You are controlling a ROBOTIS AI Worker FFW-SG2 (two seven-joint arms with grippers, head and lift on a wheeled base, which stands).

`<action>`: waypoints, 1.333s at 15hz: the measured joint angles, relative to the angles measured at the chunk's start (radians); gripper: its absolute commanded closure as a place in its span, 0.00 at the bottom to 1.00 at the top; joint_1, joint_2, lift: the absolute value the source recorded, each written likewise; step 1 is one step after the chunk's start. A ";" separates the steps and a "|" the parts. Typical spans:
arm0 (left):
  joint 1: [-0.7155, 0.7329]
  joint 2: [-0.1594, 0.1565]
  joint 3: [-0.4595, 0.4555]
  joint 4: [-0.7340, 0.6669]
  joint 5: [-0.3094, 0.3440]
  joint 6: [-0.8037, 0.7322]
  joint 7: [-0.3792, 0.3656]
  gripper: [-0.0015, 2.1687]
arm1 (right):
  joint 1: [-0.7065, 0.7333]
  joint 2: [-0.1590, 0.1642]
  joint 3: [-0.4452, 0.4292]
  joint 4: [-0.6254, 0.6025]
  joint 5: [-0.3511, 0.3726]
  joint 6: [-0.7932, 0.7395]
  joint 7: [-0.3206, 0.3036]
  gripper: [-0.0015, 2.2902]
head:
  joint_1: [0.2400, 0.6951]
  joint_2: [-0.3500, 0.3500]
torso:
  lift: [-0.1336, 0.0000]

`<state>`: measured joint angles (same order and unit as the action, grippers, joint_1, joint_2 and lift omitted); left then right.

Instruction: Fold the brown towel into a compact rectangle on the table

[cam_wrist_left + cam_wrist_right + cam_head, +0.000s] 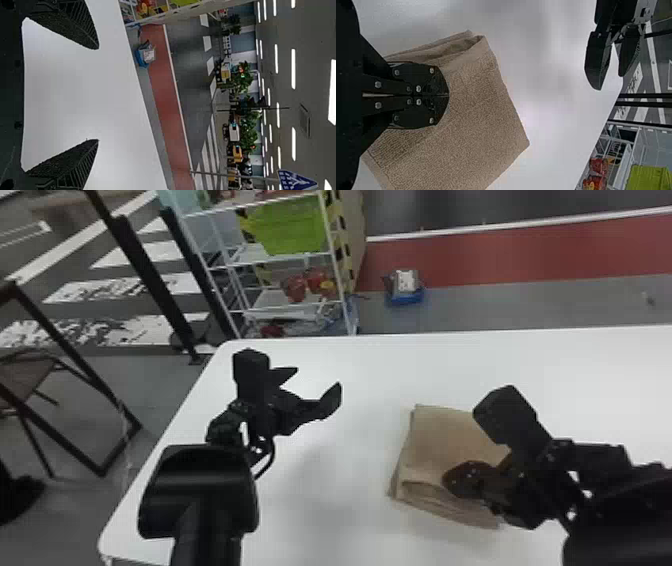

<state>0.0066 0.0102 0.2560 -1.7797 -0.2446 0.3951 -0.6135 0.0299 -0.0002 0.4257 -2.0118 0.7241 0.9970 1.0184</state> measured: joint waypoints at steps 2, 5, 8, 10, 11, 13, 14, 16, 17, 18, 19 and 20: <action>0.012 -0.001 0.010 -0.018 0.017 0.000 0.000 0.02 | 0.000 0.000 -0.010 -0.006 -0.006 -0.006 -0.002 0.72 | 1.00 0.94 | 0.00; 0.023 -0.001 0.030 -0.044 0.039 0.000 -0.004 0.02 | 0.009 0.000 -0.081 -0.063 -0.035 -0.003 -0.002 0.72 | 1.00 0.91 | 0.00; 0.031 -0.001 0.034 -0.050 0.048 0.000 -0.005 0.02 | -0.004 0.000 -0.174 -0.058 -0.070 -0.015 -0.037 0.73 | 1.00 0.86 | 0.00; 0.038 -0.001 0.033 -0.050 0.050 -0.001 -0.004 0.02 | -0.038 0.000 -0.211 0.006 -0.082 -0.041 -0.073 0.72 | 1.00 0.81 | 0.00; 0.044 -0.001 0.033 -0.051 0.052 -0.002 -0.003 0.02 | -0.062 0.000 -0.225 0.051 -0.086 -0.049 -0.087 0.73 | 1.00 0.80 | 0.00; 0.050 -0.001 0.034 -0.053 0.058 -0.003 -0.001 0.02 | -0.101 0.000 -0.243 0.129 -0.089 -0.055 -0.099 0.73 | 1.00 0.78 | 0.00; 0.051 -0.001 0.035 -0.053 0.059 -0.003 -0.002 0.02 | -0.112 0.000 -0.252 0.157 -0.090 -0.061 -0.100 0.72 | 1.00 0.77 | 0.00; 0.052 -0.001 0.037 -0.054 0.060 -0.003 -0.003 0.02 | -0.111 0.000 -0.280 0.163 -0.130 -0.076 -0.100 0.72 | 1.00 0.77 | 0.00; 0.055 -0.001 0.038 -0.059 0.060 -0.003 -0.004 0.02 | -0.101 0.000 -0.306 0.125 -0.178 -0.078 -0.100 0.72 | 1.00 0.77 | 0.00; 0.059 -0.001 0.039 -0.066 0.061 -0.003 -0.005 0.02 | -0.089 0.000 -0.331 0.077 -0.224 -0.075 -0.098 0.72 | 1.00 0.77 | 0.00; 0.064 -0.001 0.042 -0.073 0.062 -0.003 -0.006 0.02 | -0.077 0.000 -0.356 0.024 -0.266 -0.063 -0.095 0.72 | 1.00 0.76 | 0.00; 0.066 -0.001 0.044 -0.078 0.062 -0.002 -0.006 0.02 | -0.069 0.000 -0.370 -0.013 -0.289 -0.051 -0.092 0.72 | 1.00 0.76 | 0.00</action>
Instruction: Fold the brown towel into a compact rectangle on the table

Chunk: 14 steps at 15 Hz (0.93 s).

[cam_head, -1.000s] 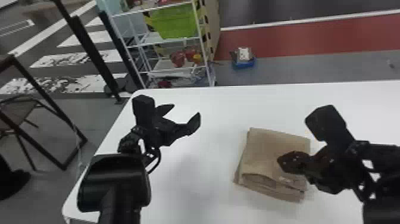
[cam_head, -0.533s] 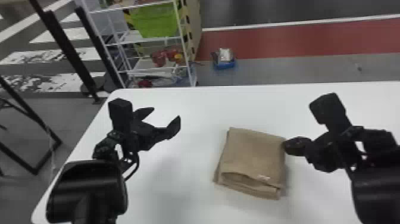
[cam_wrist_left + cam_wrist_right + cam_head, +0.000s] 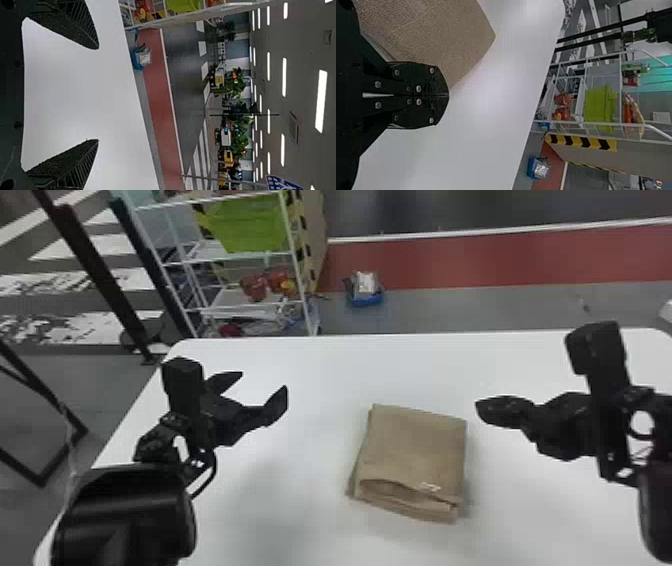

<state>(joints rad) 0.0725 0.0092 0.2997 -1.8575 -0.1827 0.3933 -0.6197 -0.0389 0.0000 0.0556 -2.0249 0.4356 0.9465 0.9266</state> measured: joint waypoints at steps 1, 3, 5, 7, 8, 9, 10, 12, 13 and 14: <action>0.001 0.000 0.000 -0.002 0.000 0.001 0.000 0.02 | 0.005 0.000 -0.002 -0.015 -0.007 0.009 0.000 0.72 | 1.00 0.76 | 0.00; 0.001 -0.003 -0.007 -0.004 0.000 0.001 0.003 0.02 | 0.008 0.000 0.030 0.005 0.013 0.012 -0.009 0.72 | 1.00 0.77 | 0.00; 0.003 -0.006 -0.010 -0.005 0.001 -0.001 0.001 0.02 | -0.002 0.000 0.085 0.089 0.058 -0.020 -0.043 0.72 | 1.00 0.78 | 0.00; 0.008 -0.006 -0.005 -0.005 0.003 -0.001 0.000 0.02 | -0.020 0.000 0.105 0.149 0.076 -0.043 -0.056 0.72 | 1.00 0.79 | 0.00; 0.010 -0.006 0.000 -0.005 0.004 -0.002 -0.001 0.02 | -0.030 0.000 0.107 0.167 0.078 -0.045 -0.057 0.72 | 1.00 0.80 | 0.00; 0.011 -0.006 0.003 -0.005 0.006 -0.004 -0.002 0.02 | -0.037 0.000 0.110 0.179 0.079 -0.045 -0.057 0.72 | 1.00 0.80 | 0.00; 0.012 -0.006 0.005 -0.005 0.008 -0.006 -0.002 0.02 | -0.039 0.000 0.110 0.182 0.078 -0.046 -0.056 0.72 | 1.00 0.80 | 0.00; 0.017 -0.006 0.011 -0.011 0.016 -0.011 -0.001 0.02 | -0.022 0.000 0.094 0.143 0.053 -0.045 -0.056 0.67 | 1.00 0.81 | 0.00; 0.030 -0.006 0.016 -0.025 0.028 -0.017 0.005 0.02 | -0.003 0.000 0.072 0.088 0.023 -0.037 -0.063 0.52 | 1.00 0.81 | 0.00; 0.046 -0.006 0.020 -0.044 0.045 -0.020 0.009 0.02 | 0.023 0.000 0.049 0.030 -0.014 -0.033 -0.085 0.33 | 1.00 0.80 | 0.00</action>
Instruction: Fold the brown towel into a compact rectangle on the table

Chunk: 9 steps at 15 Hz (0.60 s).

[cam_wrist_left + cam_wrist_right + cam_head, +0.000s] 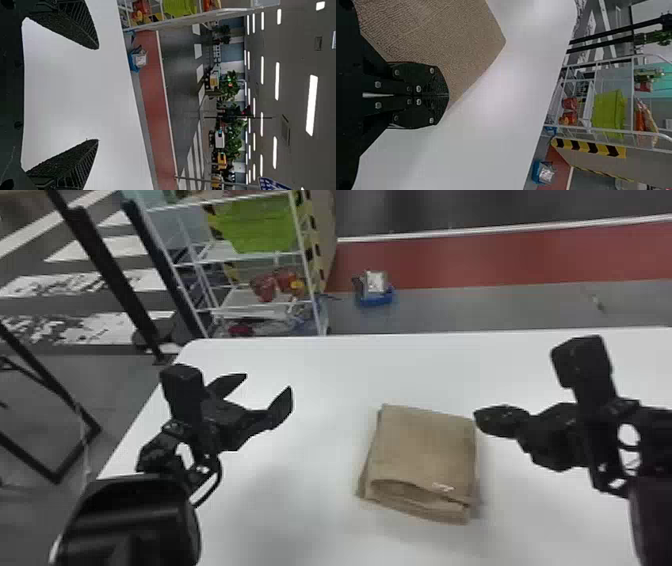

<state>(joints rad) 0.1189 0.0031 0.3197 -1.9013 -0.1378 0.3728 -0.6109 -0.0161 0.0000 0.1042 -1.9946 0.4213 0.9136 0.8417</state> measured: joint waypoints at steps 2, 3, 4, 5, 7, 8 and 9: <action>0.037 -0.002 0.016 -0.029 0.047 -0.009 0.000 0.02 | 0.074 0.000 -0.029 -0.094 -0.070 -0.038 -0.085 0.08 | 1.00 0.79 | 0.00; 0.062 -0.003 0.032 -0.044 0.087 -0.015 0.000 0.02 | 0.118 0.000 -0.039 -0.134 -0.096 -0.070 -0.139 0.05 | 1.00 0.79 | 0.00; 0.090 -0.003 0.052 -0.058 0.139 -0.018 0.004 0.02 | 0.157 0.000 -0.052 -0.165 -0.124 -0.099 -0.186 0.05 | 1.00 0.79 | 0.00; 0.116 -0.003 0.068 -0.068 0.189 -0.022 0.012 0.02 | 0.186 0.000 -0.067 -0.183 -0.150 -0.118 -0.213 0.05 | 1.00 0.79 | 0.00; 0.182 -0.003 0.087 -0.084 0.265 -0.091 0.055 0.02 | 0.246 0.000 -0.096 -0.201 -0.182 -0.188 -0.286 0.05 | 1.00 0.79 | 0.00; 0.207 -0.003 0.088 -0.085 0.277 -0.134 0.080 0.02 | 0.269 0.000 -0.104 -0.202 -0.185 -0.227 -0.313 0.05 | 1.00 0.79 | 0.00; 0.231 -0.003 0.087 -0.084 0.287 -0.173 0.101 0.02 | 0.299 0.000 -0.111 -0.200 -0.187 -0.281 -0.349 0.05 | 1.00 0.79 | 0.00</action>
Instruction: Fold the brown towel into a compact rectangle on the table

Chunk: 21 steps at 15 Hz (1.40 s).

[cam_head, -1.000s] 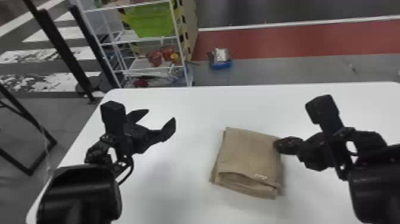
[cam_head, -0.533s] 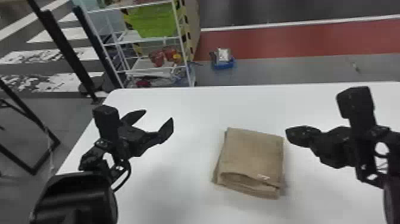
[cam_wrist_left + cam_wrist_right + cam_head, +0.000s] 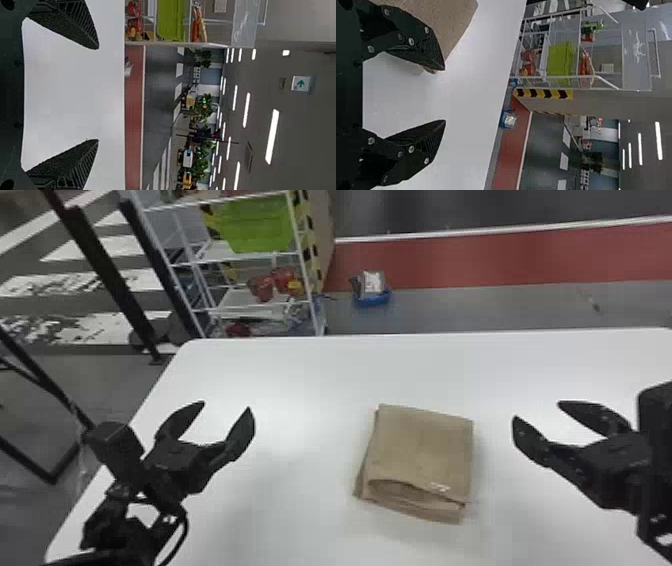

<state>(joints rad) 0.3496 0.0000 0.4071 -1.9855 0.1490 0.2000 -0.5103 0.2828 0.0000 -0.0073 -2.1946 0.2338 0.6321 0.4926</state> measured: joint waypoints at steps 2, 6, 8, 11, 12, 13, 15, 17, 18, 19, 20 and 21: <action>0.038 0.000 -0.006 0.009 0.022 -0.052 0.013 0.02 | 0.072 0.000 -0.009 0.011 -0.012 -0.160 -0.058 0.04 | 1.00 0.78 | 0.00; 0.069 0.000 -0.013 0.051 0.032 -0.077 0.010 0.03 | 0.165 0.000 -0.069 0.119 -0.125 -0.569 -0.066 0.05 | 1.00 0.78 | 0.00; 0.080 0.000 -0.010 0.058 0.031 -0.078 0.010 0.03 | 0.197 0.000 -0.100 0.162 -0.160 -0.672 -0.073 0.05 | 1.00 0.77 | 0.00; 0.093 0.000 -0.006 0.059 0.032 -0.106 0.010 0.03 | 0.219 0.000 -0.133 0.168 -0.197 -0.681 -0.072 0.05 | 1.00 0.75 | 0.00; 0.097 0.000 -0.005 0.059 0.033 -0.118 0.008 0.03 | 0.224 0.000 -0.136 0.160 -0.204 -0.671 -0.072 0.05 | 1.00 0.74 | 0.00; 0.100 0.000 -0.005 0.059 0.034 -0.127 0.005 0.03 | 0.228 0.000 -0.136 0.151 -0.209 -0.658 -0.073 0.05 | 1.00 0.74 | 0.00; 0.111 0.000 -0.006 0.058 0.038 -0.158 0.002 0.03 | 0.231 0.000 -0.131 0.127 -0.212 -0.616 -0.079 0.05 | 1.00 0.74 | 0.00; 0.122 0.000 -0.007 0.055 0.046 -0.196 -0.004 0.03 | 0.235 0.000 -0.126 0.101 -0.212 -0.551 -0.088 0.05 | 1.00 0.74 | 0.00; 0.128 0.000 -0.007 0.054 0.050 -0.207 -0.006 0.03 | 0.239 0.000 -0.124 0.089 -0.211 -0.536 -0.088 0.05 | 1.00 0.74 | 0.00; 0.131 0.000 -0.008 0.053 0.053 -0.211 -0.008 0.03 | 0.243 0.000 -0.122 0.081 -0.211 -0.531 -0.088 0.05 | 1.00 0.74 | 0.00; 0.134 0.000 -0.010 0.051 0.054 -0.212 -0.009 0.03 | 0.246 0.000 -0.120 0.077 -0.211 -0.529 -0.089 0.05 | 1.00 0.74 | 0.00; 0.136 0.000 -0.011 0.050 0.055 -0.213 -0.011 0.03 | 0.249 0.000 -0.120 0.075 -0.211 -0.530 -0.089 0.05 | 1.00 0.74 | 0.00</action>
<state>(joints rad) 0.4858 0.0000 0.3964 -1.9360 0.2039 -0.0129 -0.5210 0.5317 0.0000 -0.1269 -2.1194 0.0230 0.1017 0.4035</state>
